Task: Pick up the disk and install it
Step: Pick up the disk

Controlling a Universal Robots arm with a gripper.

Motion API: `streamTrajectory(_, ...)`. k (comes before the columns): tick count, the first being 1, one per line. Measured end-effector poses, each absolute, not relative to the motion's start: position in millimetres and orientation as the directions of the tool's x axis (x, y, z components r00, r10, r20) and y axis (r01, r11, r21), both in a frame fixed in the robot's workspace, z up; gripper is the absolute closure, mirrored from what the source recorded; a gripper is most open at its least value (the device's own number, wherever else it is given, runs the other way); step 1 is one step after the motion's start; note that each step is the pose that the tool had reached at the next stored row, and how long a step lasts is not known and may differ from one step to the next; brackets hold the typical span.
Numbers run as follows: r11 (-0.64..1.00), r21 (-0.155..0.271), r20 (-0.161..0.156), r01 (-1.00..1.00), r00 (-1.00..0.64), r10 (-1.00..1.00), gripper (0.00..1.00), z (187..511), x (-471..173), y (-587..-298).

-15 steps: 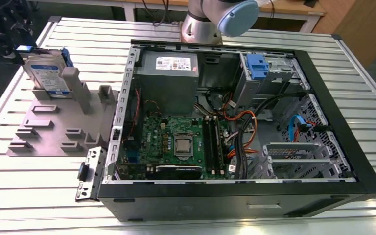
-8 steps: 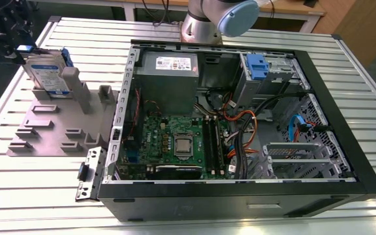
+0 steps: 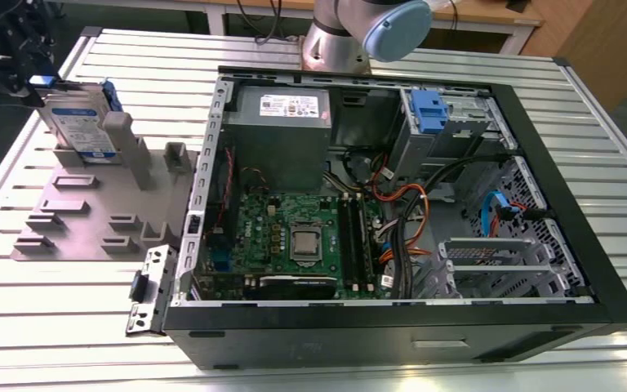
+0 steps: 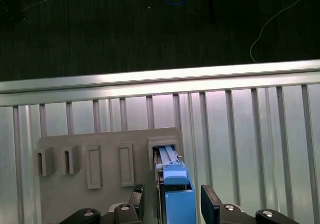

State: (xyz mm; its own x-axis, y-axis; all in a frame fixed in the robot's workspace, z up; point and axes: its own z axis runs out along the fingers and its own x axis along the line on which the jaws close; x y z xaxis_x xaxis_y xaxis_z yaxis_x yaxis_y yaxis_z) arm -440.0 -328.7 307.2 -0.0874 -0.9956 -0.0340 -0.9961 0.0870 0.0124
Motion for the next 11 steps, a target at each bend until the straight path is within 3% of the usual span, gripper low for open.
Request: streamTrajectory(11,0.066,0.014,-0.045,-0.998,-0.067,-0.997,0.44,298.5,-442.4,-328.8)
